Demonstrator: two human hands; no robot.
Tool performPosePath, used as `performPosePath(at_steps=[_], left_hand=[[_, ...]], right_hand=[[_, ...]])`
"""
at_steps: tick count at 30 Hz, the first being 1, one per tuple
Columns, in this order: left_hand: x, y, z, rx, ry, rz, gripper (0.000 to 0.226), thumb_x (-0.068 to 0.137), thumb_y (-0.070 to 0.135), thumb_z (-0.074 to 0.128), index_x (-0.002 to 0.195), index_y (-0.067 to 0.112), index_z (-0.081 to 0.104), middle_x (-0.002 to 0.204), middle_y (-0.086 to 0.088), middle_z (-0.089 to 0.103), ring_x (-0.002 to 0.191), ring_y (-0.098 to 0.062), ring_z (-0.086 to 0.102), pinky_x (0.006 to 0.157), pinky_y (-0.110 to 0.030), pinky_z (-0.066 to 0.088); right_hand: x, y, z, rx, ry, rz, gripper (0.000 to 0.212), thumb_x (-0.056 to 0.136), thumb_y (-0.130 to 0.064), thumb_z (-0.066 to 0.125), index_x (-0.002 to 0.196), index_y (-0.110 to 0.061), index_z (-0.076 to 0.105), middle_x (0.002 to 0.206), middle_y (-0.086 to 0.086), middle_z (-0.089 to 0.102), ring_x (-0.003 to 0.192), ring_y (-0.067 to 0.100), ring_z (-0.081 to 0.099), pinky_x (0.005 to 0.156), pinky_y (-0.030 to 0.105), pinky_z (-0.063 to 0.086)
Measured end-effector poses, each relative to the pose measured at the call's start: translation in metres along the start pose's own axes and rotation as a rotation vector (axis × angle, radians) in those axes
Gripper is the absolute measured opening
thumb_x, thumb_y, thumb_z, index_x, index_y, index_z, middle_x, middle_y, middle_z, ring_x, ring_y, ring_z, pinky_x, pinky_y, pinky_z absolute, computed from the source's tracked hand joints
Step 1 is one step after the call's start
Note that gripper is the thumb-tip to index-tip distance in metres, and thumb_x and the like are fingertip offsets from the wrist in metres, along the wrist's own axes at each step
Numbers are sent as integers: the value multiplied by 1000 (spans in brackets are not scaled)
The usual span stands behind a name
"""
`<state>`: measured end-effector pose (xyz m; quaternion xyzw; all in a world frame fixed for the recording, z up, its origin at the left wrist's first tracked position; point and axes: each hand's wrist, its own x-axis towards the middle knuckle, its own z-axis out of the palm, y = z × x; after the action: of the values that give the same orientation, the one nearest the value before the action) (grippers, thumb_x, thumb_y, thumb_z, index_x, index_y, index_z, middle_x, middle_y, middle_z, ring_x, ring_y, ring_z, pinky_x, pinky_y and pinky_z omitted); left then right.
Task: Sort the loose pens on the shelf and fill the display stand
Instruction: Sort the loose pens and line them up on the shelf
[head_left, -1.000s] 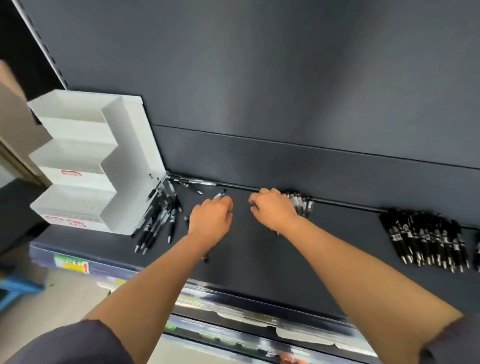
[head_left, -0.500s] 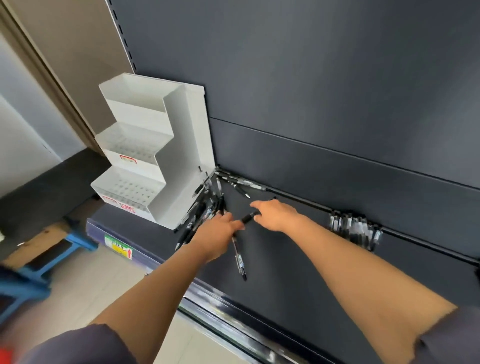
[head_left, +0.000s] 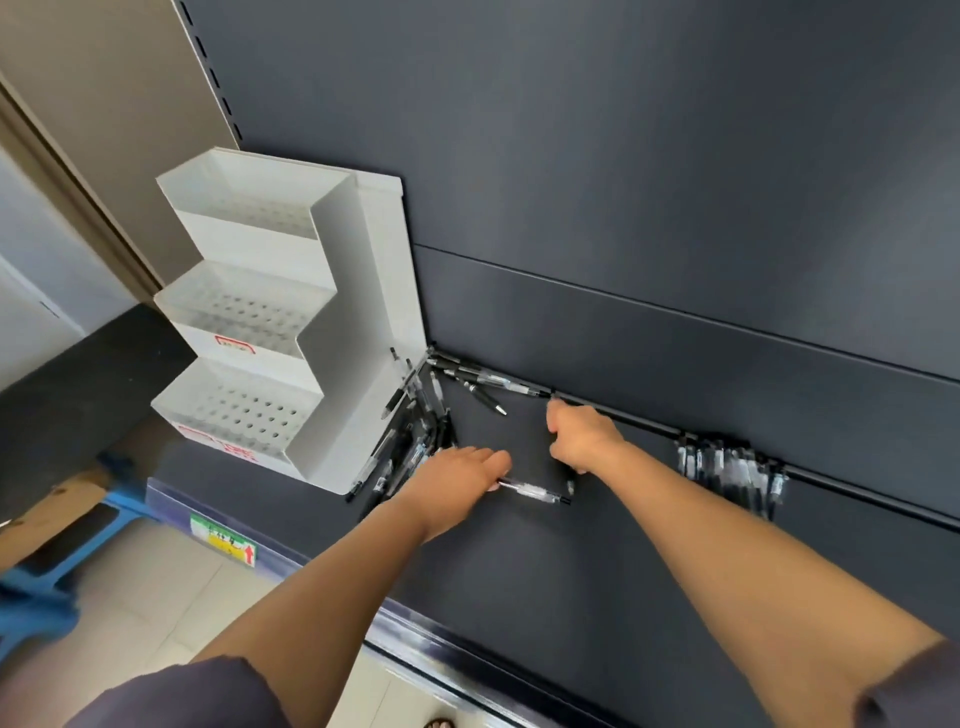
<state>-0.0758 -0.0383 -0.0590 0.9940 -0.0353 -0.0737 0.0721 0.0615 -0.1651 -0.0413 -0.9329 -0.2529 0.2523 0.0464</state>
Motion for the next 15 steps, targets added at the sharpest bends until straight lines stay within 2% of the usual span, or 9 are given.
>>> performPosePath(at_steps=[3,6,7,8,9,11,13,15], left_hand=[[-6,-21,-9,-327,102,-92,18,92,4,39,106,16,42,99,-1,50,90,-24,50,76,-35,40],[-12,-42,-15,-582,227,-245,37,87,-3,35,113,22,41,91,7,43,74,-6,46,65,-23,37],[-12,-48,-16,-652,278,-298,42,87,-5,33,117,23,41,89,8,43,69,-2,44,61,-16,35],[-10,-54,-18,-701,328,-344,43,87,-5,32,119,21,41,88,6,46,68,-2,43,57,-14,34],[-7,-59,-18,-732,371,-389,41,89,-4,32,122,18,41,90,2,49,68,-4,44,57,-16,33],[-1,-69,-19,-793,414,-496,37,92,-1,33,125,14,39,97,-5,53,71,-12,47,62,-23,32],[3,-78,-19,-836,393,-582,31,94,4,37,124,11,41,99,-9,56,75,-18,49,66,-27,32],[2,-86,-16,-838,340,-621,25,94,8,40,119,12,43,94,-10,57,77,-21,49,66,-27,32]], right_hand=[[4,-8,-5,119,63,-57,65,85,-6,54,141,-23,26,103,13,59,94,33,60,76,37,51],[6,-30,-4,184,79,-108,90,83,-2,51,150,-34,0,80,5,54,77,28,59,71,38,51],[8,-38,-2,206,78,-102,88,84,-2,50,150,-32,0,82,6,55,77,28,59,70,39,50],[11,-46,-1,230,78,-93,79,86,-3,49,150,-25,9,91,10,58,82,29,60,73,39,50],[13,-53,1,257,75,-84,63,87,-4,47,145,-17,26,102,14,59,89,31,60,78,39,51],[17,-66,4,283,70,-64,31,88,-6,47,119,-5,51,110,16,57,96,32,58,83,38,51],[22,-79,7,280,78,-62,16,89,-7,48,103,-4,56,109,16,59,96,31,55,78,33,45],[28,-93,9,274,105,-45,5,90,-9,48,93,-8,51,105,16,58,89,29,52,70,29,39]])
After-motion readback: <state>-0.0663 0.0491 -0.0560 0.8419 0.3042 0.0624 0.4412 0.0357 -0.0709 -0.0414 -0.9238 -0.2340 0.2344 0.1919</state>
